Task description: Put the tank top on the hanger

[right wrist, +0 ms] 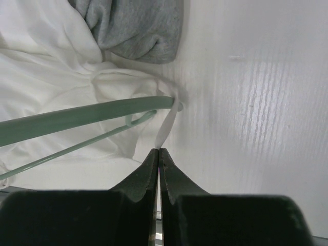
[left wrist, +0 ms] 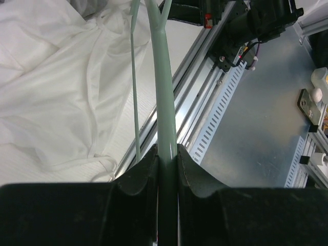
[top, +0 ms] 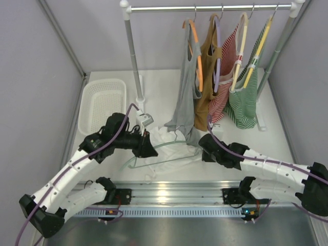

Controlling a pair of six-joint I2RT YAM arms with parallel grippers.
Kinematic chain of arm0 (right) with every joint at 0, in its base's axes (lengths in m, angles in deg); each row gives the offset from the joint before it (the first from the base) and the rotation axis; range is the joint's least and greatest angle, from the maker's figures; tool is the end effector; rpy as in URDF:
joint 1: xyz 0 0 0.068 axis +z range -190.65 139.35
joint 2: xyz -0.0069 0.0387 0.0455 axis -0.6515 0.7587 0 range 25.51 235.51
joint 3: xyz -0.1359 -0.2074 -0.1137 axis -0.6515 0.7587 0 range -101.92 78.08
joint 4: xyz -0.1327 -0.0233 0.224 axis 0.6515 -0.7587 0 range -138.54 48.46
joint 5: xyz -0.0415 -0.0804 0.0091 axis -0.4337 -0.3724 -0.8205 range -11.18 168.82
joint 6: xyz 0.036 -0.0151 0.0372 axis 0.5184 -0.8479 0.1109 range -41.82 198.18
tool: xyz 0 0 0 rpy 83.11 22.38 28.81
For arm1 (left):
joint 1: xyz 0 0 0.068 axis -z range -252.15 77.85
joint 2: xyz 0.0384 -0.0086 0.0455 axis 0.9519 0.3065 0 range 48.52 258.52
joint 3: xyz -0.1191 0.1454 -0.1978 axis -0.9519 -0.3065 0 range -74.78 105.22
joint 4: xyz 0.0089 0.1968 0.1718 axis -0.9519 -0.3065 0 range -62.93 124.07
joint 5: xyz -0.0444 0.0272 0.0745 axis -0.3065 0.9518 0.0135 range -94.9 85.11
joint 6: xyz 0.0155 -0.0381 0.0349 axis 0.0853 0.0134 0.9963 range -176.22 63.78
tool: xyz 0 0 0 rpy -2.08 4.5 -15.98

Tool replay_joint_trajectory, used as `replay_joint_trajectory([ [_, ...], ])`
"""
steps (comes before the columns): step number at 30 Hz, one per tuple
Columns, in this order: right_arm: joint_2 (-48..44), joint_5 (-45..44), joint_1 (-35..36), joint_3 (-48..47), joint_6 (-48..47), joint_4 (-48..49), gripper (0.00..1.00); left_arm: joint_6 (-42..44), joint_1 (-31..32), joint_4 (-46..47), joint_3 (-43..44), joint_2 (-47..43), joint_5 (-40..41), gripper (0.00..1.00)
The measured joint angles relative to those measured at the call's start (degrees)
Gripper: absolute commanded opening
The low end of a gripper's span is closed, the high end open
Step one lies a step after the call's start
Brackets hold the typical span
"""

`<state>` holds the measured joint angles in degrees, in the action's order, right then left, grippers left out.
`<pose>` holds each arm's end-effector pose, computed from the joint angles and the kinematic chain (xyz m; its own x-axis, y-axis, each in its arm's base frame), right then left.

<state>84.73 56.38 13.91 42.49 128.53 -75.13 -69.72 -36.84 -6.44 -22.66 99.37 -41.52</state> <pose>0.1220 0.1478 0.2071 -0.7987 0.1053 -0.5925 -0.0287 0.9768 0.2122 0.1315 -0.1192 0.3188 -0.6983 0.2651 -0.6649 0.6972 0.4624 -0.5478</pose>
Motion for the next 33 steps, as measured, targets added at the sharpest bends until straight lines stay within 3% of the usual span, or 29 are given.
replay_joint_trajectory([
  [19, -5.73, -0.55, 0.83, -5.64, -3.96, -2.8, 0.0, -11.58, 1.57, 26.45, -10.38, 9.27, -7.5, 0.0],
  [33, -3.65, -7.78, 14.88, -13.51, -2.56, -6.91, 0.02, -18.71, 5.14, 44.59, -14.91, 16.83, -6.4, 0.0],
])
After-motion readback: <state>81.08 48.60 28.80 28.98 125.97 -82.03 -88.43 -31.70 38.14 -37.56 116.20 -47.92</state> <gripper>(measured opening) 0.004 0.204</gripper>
